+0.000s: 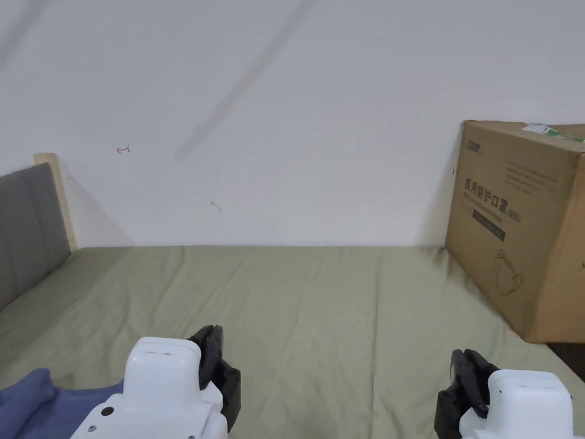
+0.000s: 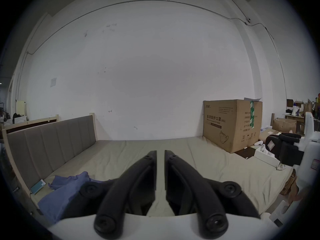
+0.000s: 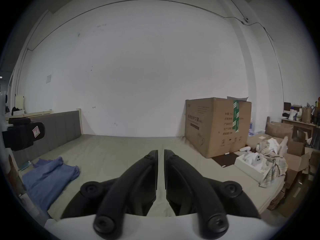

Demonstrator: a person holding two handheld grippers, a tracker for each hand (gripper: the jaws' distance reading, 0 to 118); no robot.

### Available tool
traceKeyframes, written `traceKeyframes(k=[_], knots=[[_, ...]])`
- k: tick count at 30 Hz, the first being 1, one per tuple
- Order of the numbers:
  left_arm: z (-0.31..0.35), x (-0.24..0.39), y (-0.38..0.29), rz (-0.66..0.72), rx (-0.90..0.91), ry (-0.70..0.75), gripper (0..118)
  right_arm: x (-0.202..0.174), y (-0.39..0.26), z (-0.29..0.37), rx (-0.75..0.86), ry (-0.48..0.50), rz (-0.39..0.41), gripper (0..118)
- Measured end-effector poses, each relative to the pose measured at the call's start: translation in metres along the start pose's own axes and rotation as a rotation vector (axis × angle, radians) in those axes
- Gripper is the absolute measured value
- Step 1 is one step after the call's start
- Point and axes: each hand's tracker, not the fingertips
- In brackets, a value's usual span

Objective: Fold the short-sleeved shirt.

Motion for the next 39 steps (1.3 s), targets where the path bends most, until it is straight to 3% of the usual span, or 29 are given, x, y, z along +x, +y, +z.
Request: traceKeyframes(k=[3, 6, 7, 10, 15, 18, 20, 31, 34, 39], knots=[[0.001, -0.003, 0.001, 0.019, 0.007, 0.019, 0, -0.002, -0.001, -0.005, -0.024, -0.032, 0.025, 4], [-0.001, -0.006, 0.003, 0.042, -0.002, -0.011, 0, -0.003, 0.003, -0.004, -0.008, -0.023, -0.009, 2], [-0.005, -0.009, 0.003, 0.053, -0.042, -0.062, 0, -0.004, 0.006, -0.005, -0.011, -0.01, -0.004, 2], [-0.006, -0.01, 0.002, 0.047, -0.041, -0.039, 0, -0.012, 0.01, -0.005, -0.009, 0.015, 0.048, 1], [-0.002, -0.02, 0.01, 0.045, -0.022, -0.018, 0, -0.024, 0.016, -0.01, -0.004, 0.058, 0.048, 1], [0.007, -0.032, 0.018, 0.011, -0.004, 0.051, 0, -0.041, 0.021, -0.012, 0.019, 0.137, 0.078, 0], [0.018, -0.049, 0.023, -0.007, 0.015, 0.101, 0, -0.058, 0.026, -0.016, 0.013, 0.201, 0.052, 0], [0.112, -0.166, 0.028, 0.006, 0.006, 0.535, 0, -0.184, 0.025, -0.027, -0.006, 0.701, 0.025, 0], [0.131, -0.187, 0.024, -0.03, -0.024, 0.635, 0, -0.208, 0.02, -0.03, -0.033, 0.756, 0.013, 0], [0.129, -0.219, 0.001, 0.052, -0.123, 0.653, 0, -0.228, 0.004, -0.036, -0.095, 0.785, 0.008, 0]])
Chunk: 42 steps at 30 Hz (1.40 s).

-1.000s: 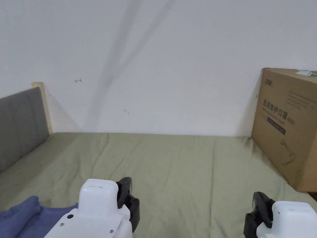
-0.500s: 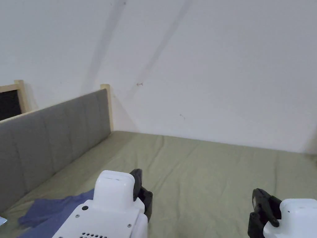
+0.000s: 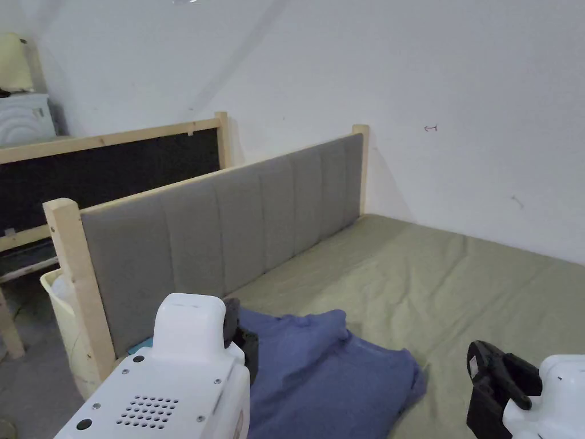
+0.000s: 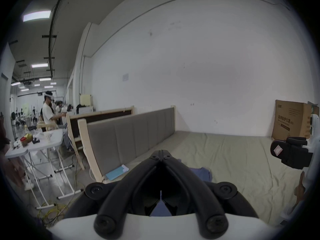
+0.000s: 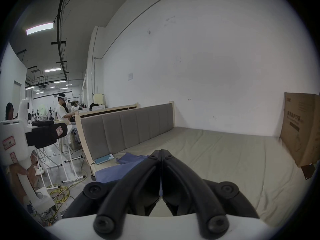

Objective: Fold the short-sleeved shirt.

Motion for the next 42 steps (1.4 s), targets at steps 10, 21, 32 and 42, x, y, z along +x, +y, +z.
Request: traceKeyframes(k=[10, 21, 32, 42], knots=[[-0.141, 0.009, -0.103, 0.193, -0.328, -0.067, 1, 0.027, -0.035, -0.04, -0.155, -0.055, -0.019, 1], [-0.279, 0.051, -0.152, 0.174, -0.538, -0.143, 114, 0.079, -0.077, -0.099, -0.325, -0.149, -0.037, 1], [-0.344, 0.116, -0.216, -0.062, -0.884, -0.172, 102, 0.121, -0.126, -0.12, -0.481, -0.2, -0.165, 1], [-0.345, 0.057, -0.216, 0.437, -0.856, -0.123, 4, 0.135, -0.132, -0.105, -0.505, -0.232, -0.226, 1]])
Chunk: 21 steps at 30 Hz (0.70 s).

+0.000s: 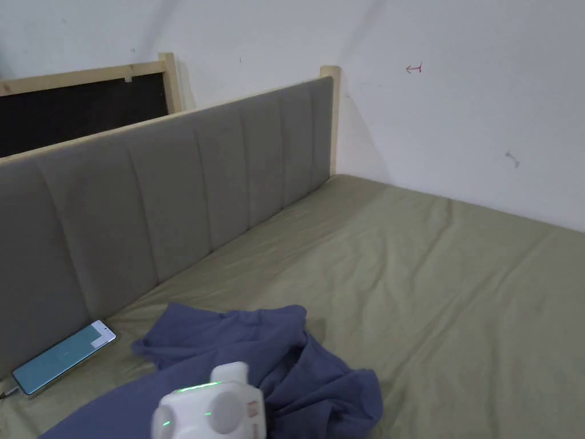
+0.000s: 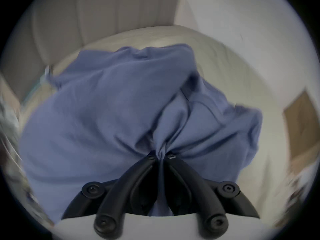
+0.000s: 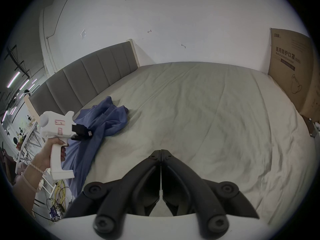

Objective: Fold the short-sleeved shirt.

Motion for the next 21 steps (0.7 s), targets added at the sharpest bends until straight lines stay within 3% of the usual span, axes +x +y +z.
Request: traceKeyframes(k=[1, 2, 5, 7, 11, 14, 19, 21], knots=[[0.001, -0.015, -0.001, 0.175, -0.023, -0.089, 4, 0.003, 0.0, 0.002, -0.001, 0.001, -0.006, 1], [0.0, -0.027, -0.002, 0.244, -0.035, -0.15, 4, 0.006, 0.0, 0.004, 0.0, 0.006, -0.018, 1], [0.008, -0.041, 0.001, 0.289, -0.037, -0.242, 4, 0.015, 0.0, 0.015, 0.014, -0.006, -0.042, 1], [0.015, -0.03, 0.003, 0.21, -0.038, -0.186, 4, 0.022, 0.0, 0.022, 0.02, -0.019, -0.049, 1], [0.031, -0.006, 0.013, 0.232, -0.016, -0.225, 4, 0.038, -0.001, 0.042, 0.046, -0.034, -0.095, 1], [0.044, 0.026, 0.021, 0.088, -0.008, -0.19, 4, 0.051, 0.0, 0.056, 0.063, -0.053, -0.11, 1], [0.062, 0.089, 0.024, 0.052, -0.01, -0.282, 4, 0.08, 0.003, 0.084, 0.124, -0.074, -0.187, 1], [0.069, 0.124, 0.02, -0.048, -0.013, -0.322, 4, 0.091, 0.004, 0.096, 0.142, -0.096, -0.194, 1]])
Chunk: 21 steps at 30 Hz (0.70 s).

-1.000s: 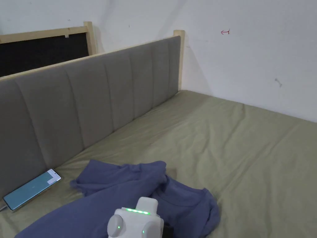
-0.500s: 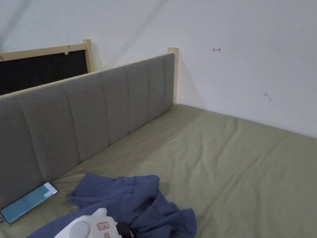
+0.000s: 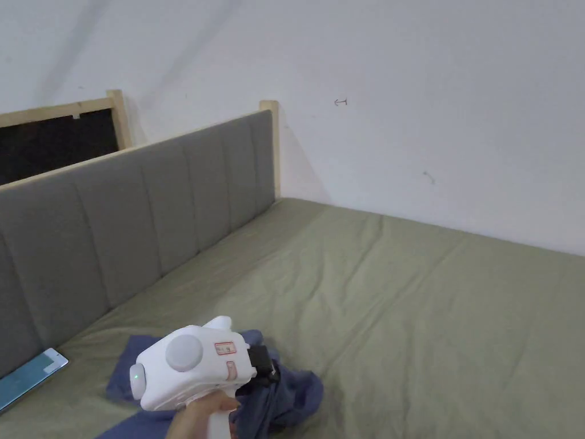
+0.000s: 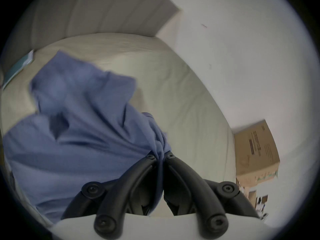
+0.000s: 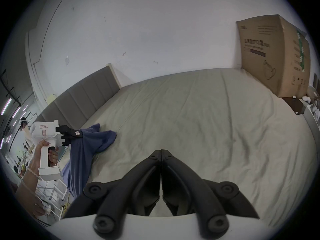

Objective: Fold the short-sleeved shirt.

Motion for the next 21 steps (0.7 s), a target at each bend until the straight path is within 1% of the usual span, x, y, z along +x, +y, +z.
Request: traceKeyframes(k=[2, 6, 7, 8, 9, 11, 12, 14, 15, 16, 17, 19, 20, 21], knots=[[-0.006, 0.051, -0.005, -0.096, -0.013, -0.035, 4, 0.014, 0.005, 0.011, 0.025, -0.029, -0.011, 1], [-0.023, 0.166, -0.028, -0.262, -0.071, -0.177, 4, 0.048, 0.014, 0.039, 0.082, -0.08, -0.098, 1], [-0.024, 0.196, -0.044, -0.304, -0.089, -0.234, 4, 0.057, 0.016, 0.048, 0.1, -0.099, -0.116, 1], [-0.026, 0.224, -0.056, -0.348, -0.116, -0.286, 4, 0.066, 0.018, 0.058, 0.109, -0.128, -0.12, 1], [-0.027, 0.255, -0.072, -0.354, -0.13, -0.34, 4, 0.075, 0.02, 0.067, 0.127, -0.157, -0.122, 1], [-0.023, 0.306, -0.11, -0.433, -0.191, -0.465, 4, 0.093, 0.023, 0.088, 0.159, -0.22, -0.127, 1], [-0.021, 0.335, -0.131, -0.452, -0.229, -0.522, 4, 0.104, 0.025, 0.1, 0.184, -0.249, -0.139, 1], [-0.021, 0.38, -0.17, -0.542, -0.275, -0.616, 4, 0.126, 0.027, 0.124, 0.218, -0.307, -0.169, 1], [-0.021, 0.393, -0.193, -0.599, -0.298, -0.631, 4, 0.137, 0.027, 0.136, 0.238, -0.337, -0.179, 1], [-0.025, 0.405, -0.216, -0.605, -0.322, -0.625, 4, 0.147, 0.025, 0.148, 0.248, -0.379, -0.187, 1], [-0.032, 0.41, -0.238, -0.572, -0.363, -0.618, 4, 0.156, 0.023, 0.159, 0.261, -0.412, -0.19, 1], [-0.058, 0.408, -0.284, -0.574, -0.489, -0.618, 4, 0.176, 0.016, 0.177, 0.265, -0.485, -0.215, 1], [-0.073, 0.406, -0.308, -0.605, -0.521, -0.566, 4, 0.185, 0.011, 0.185, 0.266, -0.506, -0.23, 0], [-0.09, 0.401, -0.333, -0.679, -0.552, -0.496, 4, 0.194, 0.004, 0.191, 0.267, -0.526, -0.256, 1]])
